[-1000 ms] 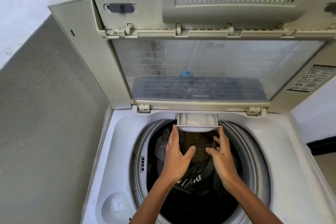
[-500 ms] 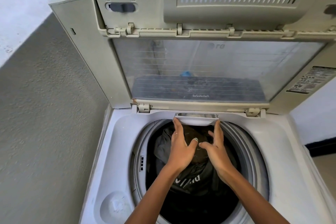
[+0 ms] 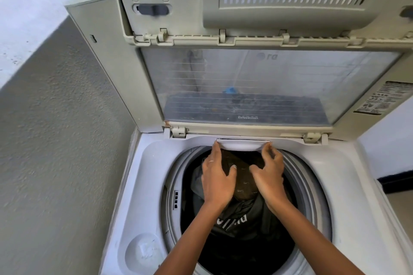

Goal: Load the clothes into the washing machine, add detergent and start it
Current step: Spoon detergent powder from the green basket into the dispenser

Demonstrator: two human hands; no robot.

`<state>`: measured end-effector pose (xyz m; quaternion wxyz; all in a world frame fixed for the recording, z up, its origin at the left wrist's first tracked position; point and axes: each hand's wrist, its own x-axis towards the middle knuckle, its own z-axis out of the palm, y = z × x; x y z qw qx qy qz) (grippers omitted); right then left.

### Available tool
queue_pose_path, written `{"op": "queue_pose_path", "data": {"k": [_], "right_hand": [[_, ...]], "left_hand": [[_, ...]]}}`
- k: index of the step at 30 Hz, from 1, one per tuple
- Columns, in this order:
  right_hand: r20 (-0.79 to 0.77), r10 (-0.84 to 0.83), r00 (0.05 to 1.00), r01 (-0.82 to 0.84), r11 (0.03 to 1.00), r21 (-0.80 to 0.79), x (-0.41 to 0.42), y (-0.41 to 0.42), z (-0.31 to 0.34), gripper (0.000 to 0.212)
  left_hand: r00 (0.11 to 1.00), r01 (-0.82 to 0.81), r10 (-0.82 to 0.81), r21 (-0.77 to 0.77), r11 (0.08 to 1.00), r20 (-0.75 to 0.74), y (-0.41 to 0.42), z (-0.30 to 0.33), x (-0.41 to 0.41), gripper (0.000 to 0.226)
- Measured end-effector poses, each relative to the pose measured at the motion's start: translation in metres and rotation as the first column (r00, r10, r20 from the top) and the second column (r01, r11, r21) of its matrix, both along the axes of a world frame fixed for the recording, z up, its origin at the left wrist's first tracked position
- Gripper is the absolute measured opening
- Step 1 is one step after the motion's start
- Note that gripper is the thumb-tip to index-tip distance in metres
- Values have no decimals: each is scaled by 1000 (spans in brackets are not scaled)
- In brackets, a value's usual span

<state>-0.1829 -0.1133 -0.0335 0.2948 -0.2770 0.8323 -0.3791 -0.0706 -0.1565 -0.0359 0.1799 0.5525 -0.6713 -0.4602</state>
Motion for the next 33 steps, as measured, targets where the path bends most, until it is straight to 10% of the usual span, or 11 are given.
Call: {"op": "queue_pose_path", "data": {"k": [4,9,33], "right_hand": [[-382,-237,893,178,967,-185,-8,5,0,41],[-766,-5,643,-78,994,-72,-38,7,-12,41],[-850,-103,517,-105,978,-182,-56,-10,-23,20]], "left_hand": [[960,-271,281,-264,926,-2,-9,0,3,51],[937,-273,336,-406,872,93,-24,-10,7,51],[876,-428,481,-420,800,24,-39,-20,-12,36]]}}
